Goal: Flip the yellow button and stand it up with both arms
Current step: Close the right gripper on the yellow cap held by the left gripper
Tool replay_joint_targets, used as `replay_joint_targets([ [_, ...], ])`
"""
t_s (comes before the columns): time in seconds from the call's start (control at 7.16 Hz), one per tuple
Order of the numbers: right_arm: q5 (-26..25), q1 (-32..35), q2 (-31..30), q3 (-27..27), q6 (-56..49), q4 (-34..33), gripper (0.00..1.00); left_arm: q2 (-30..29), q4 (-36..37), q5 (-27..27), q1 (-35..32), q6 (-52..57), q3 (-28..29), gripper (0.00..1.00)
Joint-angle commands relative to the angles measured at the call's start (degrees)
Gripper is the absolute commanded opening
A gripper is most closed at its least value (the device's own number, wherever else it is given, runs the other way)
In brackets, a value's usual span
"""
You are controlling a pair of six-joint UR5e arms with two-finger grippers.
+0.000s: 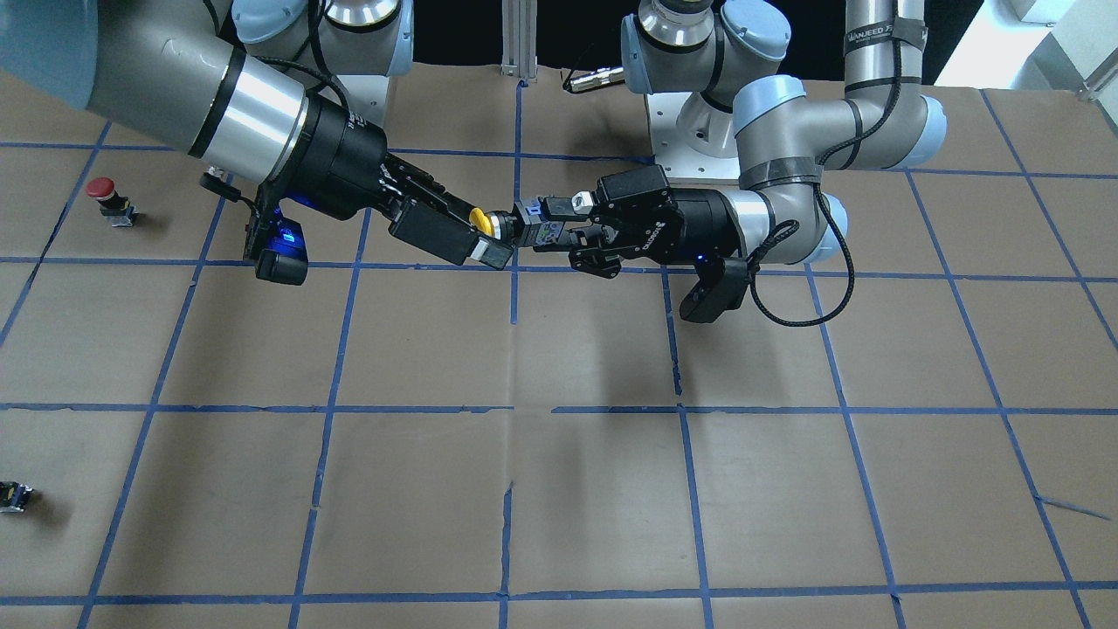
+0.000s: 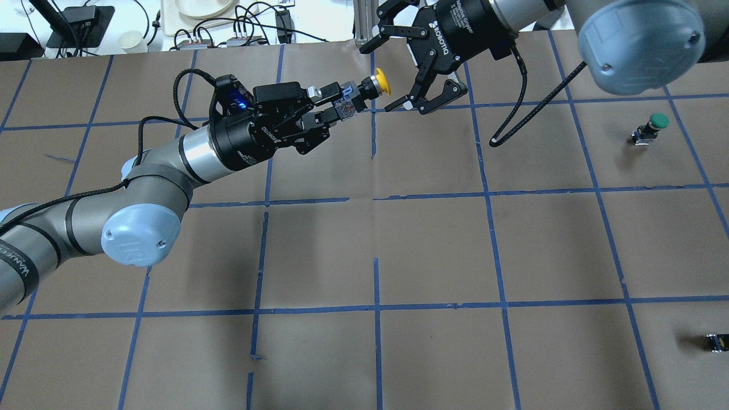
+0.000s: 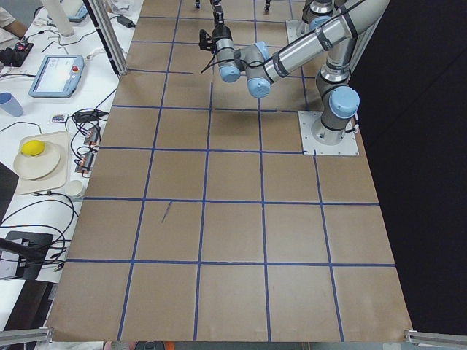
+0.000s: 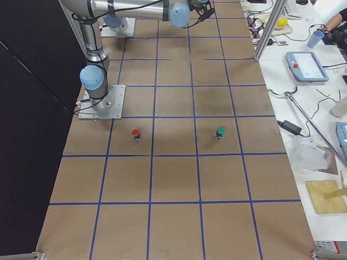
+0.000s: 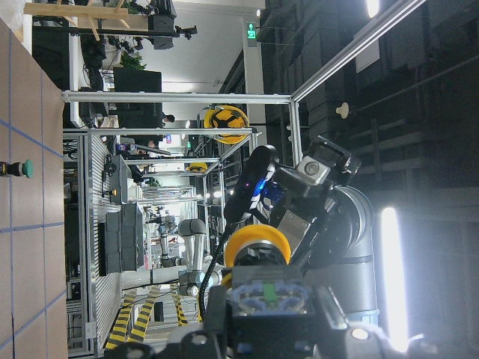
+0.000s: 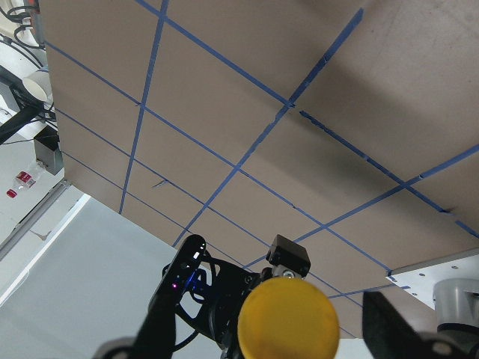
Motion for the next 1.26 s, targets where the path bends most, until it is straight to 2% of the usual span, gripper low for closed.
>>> replay_joint_targets([
  [0.0,-0.1,0.0,-0.1,0.2,-0.1,0.4,0.73,0.0,0.0,0.0,0.0,0.0,-0.1,0.08],
  [0.14,-0.1,0.0,-0.1,0.3,0.0,0.4,0.66,0.0,0.1,0.0,0.0,0.0,-0.1,0.09],
  [0.28,-0.1,-0.4,-0.1,0.6,0.0,0.5,0.52,0.0,0.0,0.0,0.0,0.0,-0.1,0.09],
  [0.42,-0.1,-0.5,-0.2,0.6,-0.1,0.5,0.37,0.0,0.0,0.0,0.0,0.0,-0.1,0.15],
  [0.56,0.0,-0.5,-0.3,0.6,-0.1,0.5,0.26,0.0,0.0,0.0,0.0,0.0,-0.1,0.15],
  [0.84,0.3,-0.6,-0.3,0.7,-0.2,0.7,0.13,0.0,0.0,0.1,0.0,-0.3,0.0,0.17],
  [0.98,1.4,-0.6,-0.3,0.7,-0.1,0.7,0.11,0.0,0.0,0.2,0.0,-0.3,0.0,0.51],
  [1.12,1.4,-0.6,-0.3,0.7,-0.1,0.7,0.1,0.0,0.0,0.3,0.0,-1.1,0.0,0.99],
])
